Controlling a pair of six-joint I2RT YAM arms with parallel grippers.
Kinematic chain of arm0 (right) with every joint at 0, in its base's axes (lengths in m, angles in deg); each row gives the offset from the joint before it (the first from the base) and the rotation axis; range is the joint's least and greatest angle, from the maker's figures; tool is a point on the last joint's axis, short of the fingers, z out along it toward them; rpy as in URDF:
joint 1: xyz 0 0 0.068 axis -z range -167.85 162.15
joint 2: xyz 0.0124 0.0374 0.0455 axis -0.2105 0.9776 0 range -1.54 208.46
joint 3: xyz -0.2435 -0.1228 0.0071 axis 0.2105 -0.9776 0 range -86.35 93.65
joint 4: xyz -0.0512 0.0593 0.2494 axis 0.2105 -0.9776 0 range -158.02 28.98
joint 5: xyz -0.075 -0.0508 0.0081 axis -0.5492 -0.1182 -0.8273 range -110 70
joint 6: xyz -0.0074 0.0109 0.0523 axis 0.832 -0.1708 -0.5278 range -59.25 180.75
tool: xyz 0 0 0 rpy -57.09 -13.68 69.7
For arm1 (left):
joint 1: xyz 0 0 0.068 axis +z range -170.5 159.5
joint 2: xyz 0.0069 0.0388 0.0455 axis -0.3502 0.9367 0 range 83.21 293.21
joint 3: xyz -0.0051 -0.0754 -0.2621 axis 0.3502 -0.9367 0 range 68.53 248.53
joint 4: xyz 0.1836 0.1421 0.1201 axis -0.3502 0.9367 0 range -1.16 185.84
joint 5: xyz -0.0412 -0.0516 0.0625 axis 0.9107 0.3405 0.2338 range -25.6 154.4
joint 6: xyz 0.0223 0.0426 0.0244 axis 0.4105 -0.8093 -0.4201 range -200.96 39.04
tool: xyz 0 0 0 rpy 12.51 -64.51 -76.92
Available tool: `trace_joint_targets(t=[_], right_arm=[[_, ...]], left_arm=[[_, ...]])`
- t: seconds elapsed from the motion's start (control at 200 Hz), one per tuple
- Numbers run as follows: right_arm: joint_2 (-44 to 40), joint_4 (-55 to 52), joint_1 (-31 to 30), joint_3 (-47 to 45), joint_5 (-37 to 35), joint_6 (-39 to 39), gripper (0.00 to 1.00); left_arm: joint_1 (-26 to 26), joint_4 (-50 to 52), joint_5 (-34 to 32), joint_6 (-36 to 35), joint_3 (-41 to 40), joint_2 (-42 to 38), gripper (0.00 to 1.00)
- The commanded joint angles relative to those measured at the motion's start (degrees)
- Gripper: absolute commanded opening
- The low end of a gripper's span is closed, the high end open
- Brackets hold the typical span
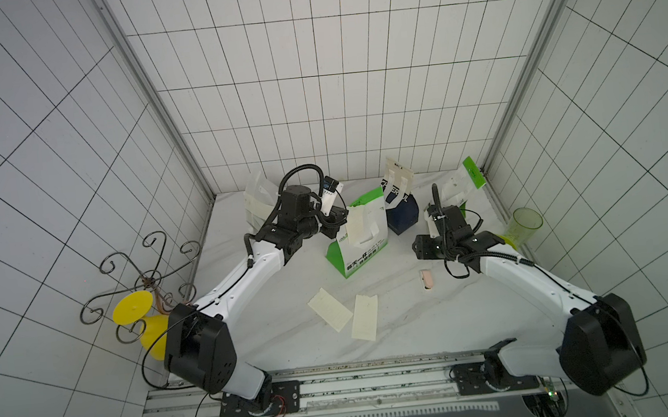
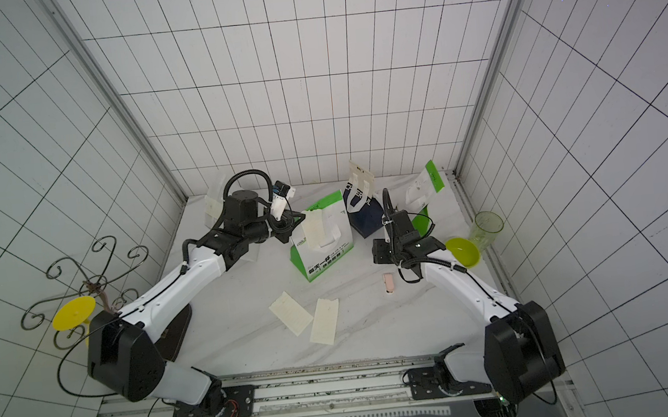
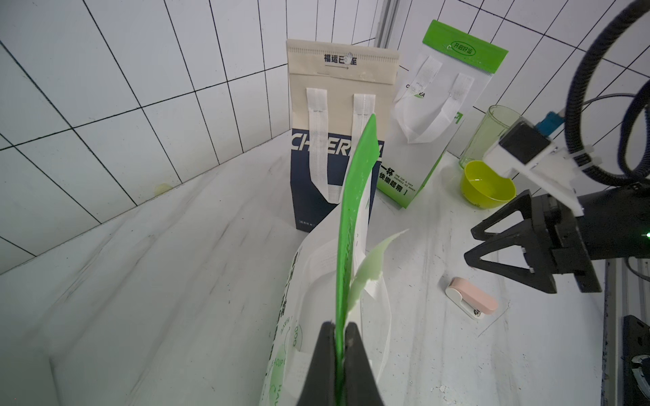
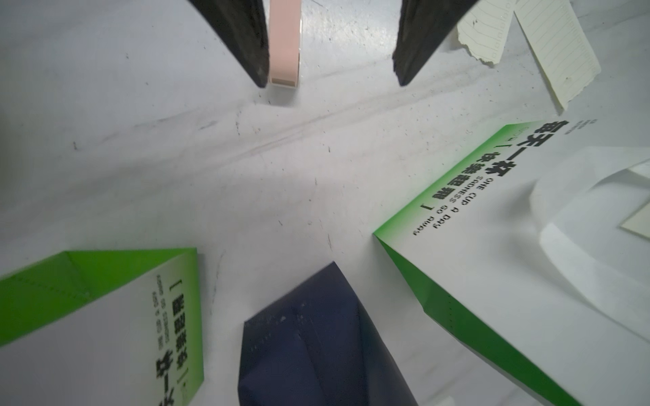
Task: Staple the receipts to the bags
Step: Pick up the stapler from the center of the board.
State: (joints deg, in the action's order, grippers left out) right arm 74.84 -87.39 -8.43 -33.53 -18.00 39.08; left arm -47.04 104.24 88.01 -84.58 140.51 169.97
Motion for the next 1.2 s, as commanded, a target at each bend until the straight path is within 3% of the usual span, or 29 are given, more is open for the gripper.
trace_joint_targets(t=[0.0, 0.445, 0.61, 0.735, 0.94, 1.194], right_arm=[[4.1, -7.2, 0.5, -1.1, 1.0, -1.2, 0.58], [16.0, -9.5, -1.4, 1.6, -1.4, -1.9, 0.55], [18.9, -9.7, -1.6, 2.1, -2.1, -1.3, 0.50], [19.3, -9.6, -1.7, 2.9, -2.1, -1.3, 0.40], [14.4, -8.2, -2.4, 3.1, -2.3, -1.6, 0.11], [-1.5, 0.0, -6.6, 7.7, -3.4, -0.4, 0.01]], left_arm=[[0.1, 2.5, -2.6, 0.4, 1.1, 0.8, 0.00], [-0.2, 3.0, -2.4, -0.1, 1.3, 1.2, 0.00], [-0.1, 3.0, -2.4, -0.2, 1.4, 1.3, 0.00], [-0.2, 3.0, -2.3, -0.3, 1.6, 1.4, 0.00], [-0.3, 3.3, -2.8, -0.6, 1.4, 0.9, 0.00], [-0.9, 3.7, -3.1, -0.6, 1.1, 0.2, 0.00]])
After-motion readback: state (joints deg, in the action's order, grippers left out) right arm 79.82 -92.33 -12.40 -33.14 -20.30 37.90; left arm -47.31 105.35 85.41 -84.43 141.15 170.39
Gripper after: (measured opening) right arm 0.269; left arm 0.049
